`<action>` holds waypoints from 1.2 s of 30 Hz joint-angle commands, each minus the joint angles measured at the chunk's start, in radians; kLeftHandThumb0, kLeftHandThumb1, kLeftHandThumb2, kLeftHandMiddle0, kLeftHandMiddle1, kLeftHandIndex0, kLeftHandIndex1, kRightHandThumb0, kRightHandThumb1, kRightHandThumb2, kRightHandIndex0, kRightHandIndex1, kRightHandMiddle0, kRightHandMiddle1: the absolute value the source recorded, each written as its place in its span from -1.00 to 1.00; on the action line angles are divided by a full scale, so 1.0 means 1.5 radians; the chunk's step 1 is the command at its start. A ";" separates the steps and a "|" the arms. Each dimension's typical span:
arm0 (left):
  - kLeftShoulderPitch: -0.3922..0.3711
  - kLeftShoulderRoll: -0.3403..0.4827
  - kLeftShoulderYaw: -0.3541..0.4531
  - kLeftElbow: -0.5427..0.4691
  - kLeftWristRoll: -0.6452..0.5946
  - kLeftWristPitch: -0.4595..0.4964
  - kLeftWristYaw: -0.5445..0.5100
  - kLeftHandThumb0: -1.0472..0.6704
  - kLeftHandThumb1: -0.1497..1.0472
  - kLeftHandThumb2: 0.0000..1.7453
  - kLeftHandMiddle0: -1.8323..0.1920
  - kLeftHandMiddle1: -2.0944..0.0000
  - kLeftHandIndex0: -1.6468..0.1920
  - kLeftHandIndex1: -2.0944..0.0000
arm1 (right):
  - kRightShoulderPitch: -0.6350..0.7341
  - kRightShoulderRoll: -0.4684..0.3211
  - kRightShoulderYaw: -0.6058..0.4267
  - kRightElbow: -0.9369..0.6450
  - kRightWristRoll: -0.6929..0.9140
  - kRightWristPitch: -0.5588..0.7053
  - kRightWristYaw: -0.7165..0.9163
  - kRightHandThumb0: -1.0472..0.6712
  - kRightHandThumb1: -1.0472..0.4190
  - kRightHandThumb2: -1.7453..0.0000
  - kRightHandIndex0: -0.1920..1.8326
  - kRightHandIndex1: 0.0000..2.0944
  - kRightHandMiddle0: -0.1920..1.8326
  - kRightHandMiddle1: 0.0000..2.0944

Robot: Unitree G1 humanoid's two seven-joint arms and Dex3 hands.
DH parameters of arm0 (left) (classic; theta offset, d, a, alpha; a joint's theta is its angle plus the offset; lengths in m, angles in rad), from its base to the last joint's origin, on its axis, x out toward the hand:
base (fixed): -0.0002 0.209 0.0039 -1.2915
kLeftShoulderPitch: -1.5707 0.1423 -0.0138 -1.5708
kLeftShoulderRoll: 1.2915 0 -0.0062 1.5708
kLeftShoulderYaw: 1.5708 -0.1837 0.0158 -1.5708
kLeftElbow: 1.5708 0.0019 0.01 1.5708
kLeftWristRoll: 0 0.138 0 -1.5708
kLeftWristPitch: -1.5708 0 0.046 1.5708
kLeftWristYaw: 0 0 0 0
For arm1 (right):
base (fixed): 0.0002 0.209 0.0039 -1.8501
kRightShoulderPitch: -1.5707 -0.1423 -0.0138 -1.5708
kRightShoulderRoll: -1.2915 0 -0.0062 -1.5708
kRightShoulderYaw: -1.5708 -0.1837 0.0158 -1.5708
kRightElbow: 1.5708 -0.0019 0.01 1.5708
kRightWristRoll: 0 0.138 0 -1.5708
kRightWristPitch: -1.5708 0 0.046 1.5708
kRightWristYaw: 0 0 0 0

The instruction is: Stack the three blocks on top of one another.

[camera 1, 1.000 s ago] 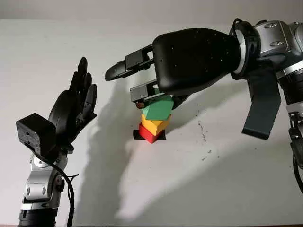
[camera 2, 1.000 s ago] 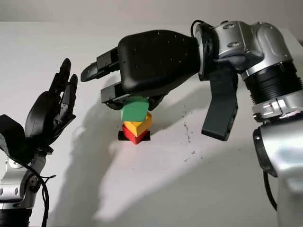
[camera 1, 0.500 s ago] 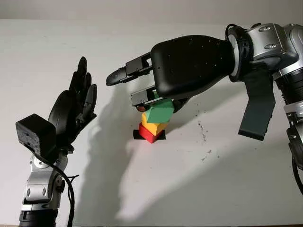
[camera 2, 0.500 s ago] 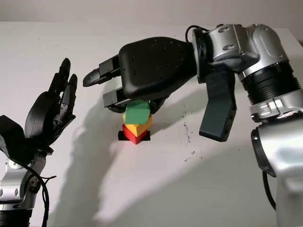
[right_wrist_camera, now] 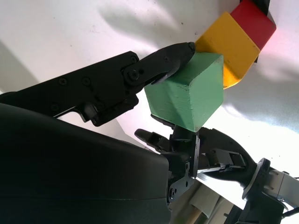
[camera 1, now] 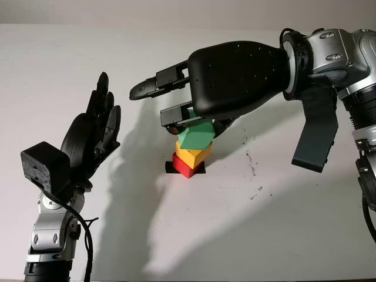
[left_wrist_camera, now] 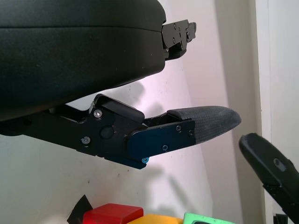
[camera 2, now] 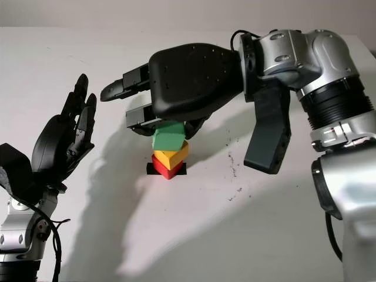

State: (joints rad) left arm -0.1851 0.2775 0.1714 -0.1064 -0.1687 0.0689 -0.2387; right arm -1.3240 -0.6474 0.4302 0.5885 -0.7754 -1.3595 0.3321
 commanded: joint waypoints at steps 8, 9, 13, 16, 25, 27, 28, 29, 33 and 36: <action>0.008 0.001 -0.002 -0.012 0.005 -0.002 0.002 -0.72 1.00 -0.26 1.00 1.00 1.00 1.00 | -0.020 -0.007 0.003 0.000 0.012 0.003 0.000 -0.40 -1.00 0.93 -0.67 -0.95 -0.36 0.55; 0.008 0.001 -0.002 -0.013 0.005 -0.001 0.002 -0.72 1.00 -0.26 1.00 1.00 1.00 1.00 | -0.021 -0.007 -0.001 -0.004 0.000 -0.005 -0.007 -0.38 -0.97 0.94 -0.65 -0.94 -0.37 0.55; 0.008 0.000 -0.003 -0.014 0.008 -0.001 0.007 -0.72 1.00 -0.27 1.00 1.00 1.00 1.00 | -0.012 -0.005 -0.006 -0.002 0.004 0.000 -0.012 -0.29 -0.97 0.93 -0.63 -0.93 -0.41 0.48; 0.008 0.000 -0.003 -0.014 0.005 0.002 0.006 -0.72 1.00 -0.27 1.00 1.00 1.00 1.00 | -0.013 -0.006 -0.007 -0.002 -0.008 -0.007 -0.020 -0.35 -0.95 0.94 -0.62 -0.93 -0.38 0.49; 0.007 0.001 -0.002 -0.012 0.007 -0.001 0.006 -0.72 1.00 -0.27 1.00 1.00 1.00 1.00 | -0.001 -0.010 -0.022 -0.011 -0.061 -0.017 -0.079 -0.32 -0.87 0.94 -0.55 -0.93 -0.50 0.09; 0.006 0.000 -0.003 -0.011 0.008 -0.003 0.006 -0.72 1.00 -0.27 1.00 1.00 1.00 1.00 | -0.001 -0.012 -0.022 -0.012 -0.079 -0.019 -0.096 -0.33 -0.88 0.94 -0.56 -0.95 -0.55 -0.19; 0.006 -0.001 -0.002 -0.011 0.005 -0.003 0.004 -0.72 1.00 -0.27 1.00 1.00 1.00 1.00 | -0.002 -0.015 -0.020 -0.013 -0.088 -0.019 -0.101 -0.33 -0.88 0.94 -0.59 -0.95 -0.55 -0.36; 0.006 -0.001 -0.001 -0.011 0.002 -0.004 0.002 -0.71 1.00 -0.27 1.00 1.00 1.00 1.00 | -0.003 -0.018 -0.017 -0.015 -0.094 -0.017 -0.100 -0.34 -0.88 0.94 -0.63 -0.96 -0.56 -0.53; 0.007 -0.001 -0.002 -0.013 0.005 -0.001 0.005 -0.71 1.00 -0.26 1.00 1.00 1.00 1.00 | -0.002 -0.026 -0.014 -0.026 -0.109 -0.004 -0.098 -0.37 -0.89 0.94 -0.78 -0.99 -0.64 -0.82; 0.007 -0.001 -0.002 -0.013 0.007 0.000 0.007 -0.71 1.00 -0.27 1.00 1.00 1.00 1.00 | 0.000 -0.031 -0.011 -0.034 -0.111 0.006 -0.090 -0.37 -0.89 0.94 -0.87 -0.99 -0.71 -0.88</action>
State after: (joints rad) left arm -0.1851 0.2764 0.1710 -0.1123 -0.1644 0.0708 -0.2317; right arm -1.3231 -0.6755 0.4130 0.5551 -0.9368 -1.3578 0.1968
